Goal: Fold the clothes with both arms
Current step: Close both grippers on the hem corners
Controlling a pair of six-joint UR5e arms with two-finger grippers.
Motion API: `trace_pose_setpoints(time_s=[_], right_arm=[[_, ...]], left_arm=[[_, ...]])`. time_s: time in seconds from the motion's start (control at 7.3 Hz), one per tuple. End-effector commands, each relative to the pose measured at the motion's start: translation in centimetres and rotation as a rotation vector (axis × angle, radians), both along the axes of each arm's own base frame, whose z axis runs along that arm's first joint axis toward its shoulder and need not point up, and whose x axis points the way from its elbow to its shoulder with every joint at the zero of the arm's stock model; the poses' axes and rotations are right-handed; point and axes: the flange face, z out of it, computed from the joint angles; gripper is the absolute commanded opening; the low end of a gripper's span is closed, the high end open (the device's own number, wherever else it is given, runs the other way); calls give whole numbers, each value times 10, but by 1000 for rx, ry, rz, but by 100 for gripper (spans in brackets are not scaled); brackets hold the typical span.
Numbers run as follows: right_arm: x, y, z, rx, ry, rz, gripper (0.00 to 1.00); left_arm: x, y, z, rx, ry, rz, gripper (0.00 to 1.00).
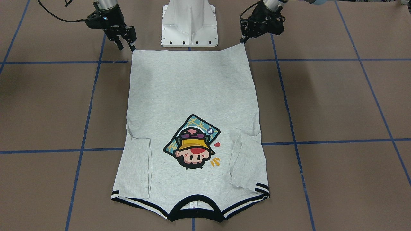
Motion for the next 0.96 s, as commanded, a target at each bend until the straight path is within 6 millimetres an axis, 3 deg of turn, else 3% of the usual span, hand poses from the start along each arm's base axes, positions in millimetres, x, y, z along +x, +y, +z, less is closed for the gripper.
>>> trace_pose_setpoints(time_s=[0.0, 0.41, 0.82], right_arm=[[-17, 15, 2, 23, -1, -7, 69], [-29, 25, 18, 54, 31, -1, 66], [-31, 30, 18, 62, 29, -7, 56]], left_arm=[[-5, -1, -6, 3, 14, -6, 0], [-8, -1, -9, 5, 20, -8, 0], [-10, 0, -9, 4, 17, -6, 0]])
